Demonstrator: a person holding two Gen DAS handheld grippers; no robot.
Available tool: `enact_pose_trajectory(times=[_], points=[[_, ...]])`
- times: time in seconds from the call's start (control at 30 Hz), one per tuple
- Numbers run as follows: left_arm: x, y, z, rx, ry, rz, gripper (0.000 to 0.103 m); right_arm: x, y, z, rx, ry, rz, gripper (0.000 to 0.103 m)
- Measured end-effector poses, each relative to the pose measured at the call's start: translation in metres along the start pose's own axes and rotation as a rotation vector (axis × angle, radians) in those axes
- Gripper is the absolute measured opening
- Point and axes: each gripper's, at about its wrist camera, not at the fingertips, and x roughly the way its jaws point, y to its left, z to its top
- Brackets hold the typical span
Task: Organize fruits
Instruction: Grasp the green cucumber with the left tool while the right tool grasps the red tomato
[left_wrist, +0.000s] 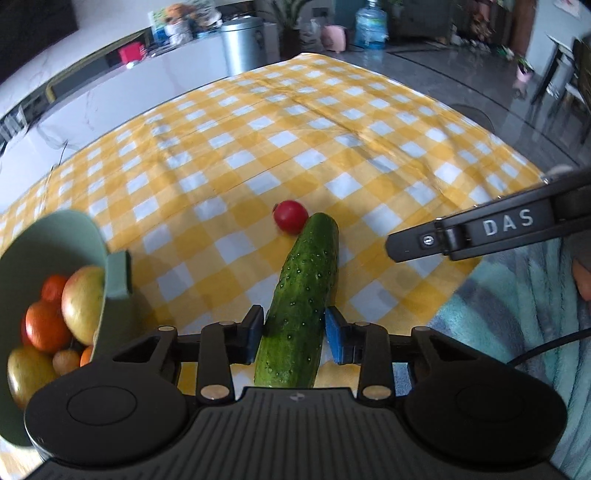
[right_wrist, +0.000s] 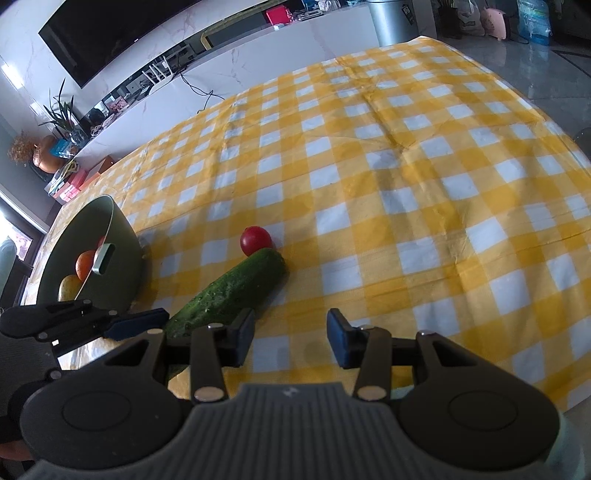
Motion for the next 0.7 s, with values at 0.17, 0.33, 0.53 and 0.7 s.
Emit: enact_pose_trajectory(times=[0.17,0.33,0.53,0.7], points=[[0.000,0.020,-0.006,-0.116,0.029,-0.019,0.040,0.000,0.001,0.000,-0.005,0.003,-0.004,0.041],[0.002,0.031,-0.006,-0.183,0.046,-0.052,0.041,0.003,0.003,0.003,-0.016,0.030,-0.001,0.045],[0.013,0.034,-0.001,-0.212,0.053,-0.060,0.047,0.006,0.007,0.005,-0.023,0.036,0.003,0.047],[0.025,0.031,0.002,-0.204,0.057,-0.050,0.049,0.014,0.011,0.011,-0.022,0.032,0.003,0.048]])
